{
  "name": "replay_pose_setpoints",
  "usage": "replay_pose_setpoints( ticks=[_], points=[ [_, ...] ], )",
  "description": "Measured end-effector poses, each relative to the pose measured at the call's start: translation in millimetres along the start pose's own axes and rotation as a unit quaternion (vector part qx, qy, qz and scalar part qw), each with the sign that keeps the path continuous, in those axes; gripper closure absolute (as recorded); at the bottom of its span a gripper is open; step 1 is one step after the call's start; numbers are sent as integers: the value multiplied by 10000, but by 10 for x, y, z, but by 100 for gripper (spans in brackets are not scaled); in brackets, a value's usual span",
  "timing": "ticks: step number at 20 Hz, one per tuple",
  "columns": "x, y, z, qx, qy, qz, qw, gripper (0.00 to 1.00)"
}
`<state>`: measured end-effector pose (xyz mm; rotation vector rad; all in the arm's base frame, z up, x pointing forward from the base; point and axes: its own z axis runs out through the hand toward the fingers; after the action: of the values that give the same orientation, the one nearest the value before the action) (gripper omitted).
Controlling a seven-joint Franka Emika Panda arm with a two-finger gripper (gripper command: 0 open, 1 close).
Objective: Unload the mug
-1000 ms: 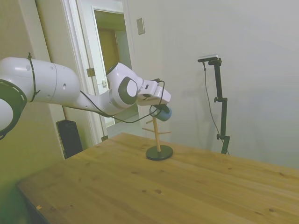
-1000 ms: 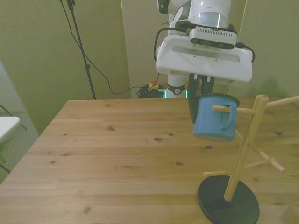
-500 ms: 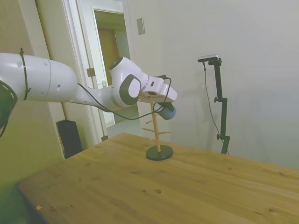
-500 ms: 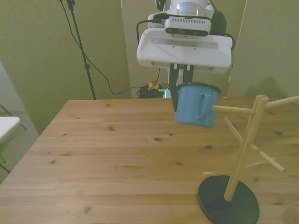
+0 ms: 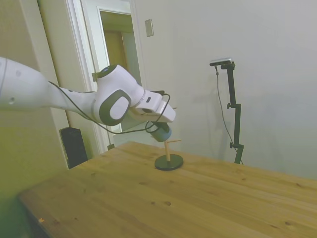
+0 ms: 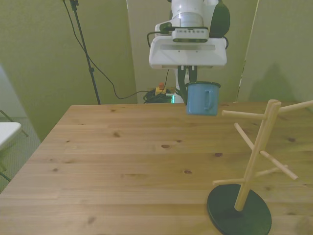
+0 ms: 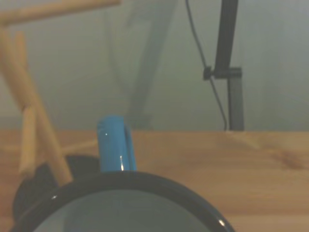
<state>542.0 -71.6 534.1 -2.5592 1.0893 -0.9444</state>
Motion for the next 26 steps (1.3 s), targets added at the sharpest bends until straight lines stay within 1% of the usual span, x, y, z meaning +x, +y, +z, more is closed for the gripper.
replay_pose_setpoints(
  ticks=[4, 8, 10, 15, 20, 23, 26],
  points=[
    [-472, 154, 67, -509, -593, -361, 9963, 100],
    [-640, 283, 188, -812, -759, -571, 9922, 100],
    [-696, 365, 275, -921, -836, -598, 9904, 100],
    [-759, 582, 651, -1185, -1043, -594, 9857, 100],
    [-677, 692, 1007, -1445, -1308, -526, 9794, 100],
    [-686, 759, 1125, -1647, -1573, -548, 9722, 100],
    [-671, 780, 1150, -1739, -1669, -528, 9691, 100]
  ],
)
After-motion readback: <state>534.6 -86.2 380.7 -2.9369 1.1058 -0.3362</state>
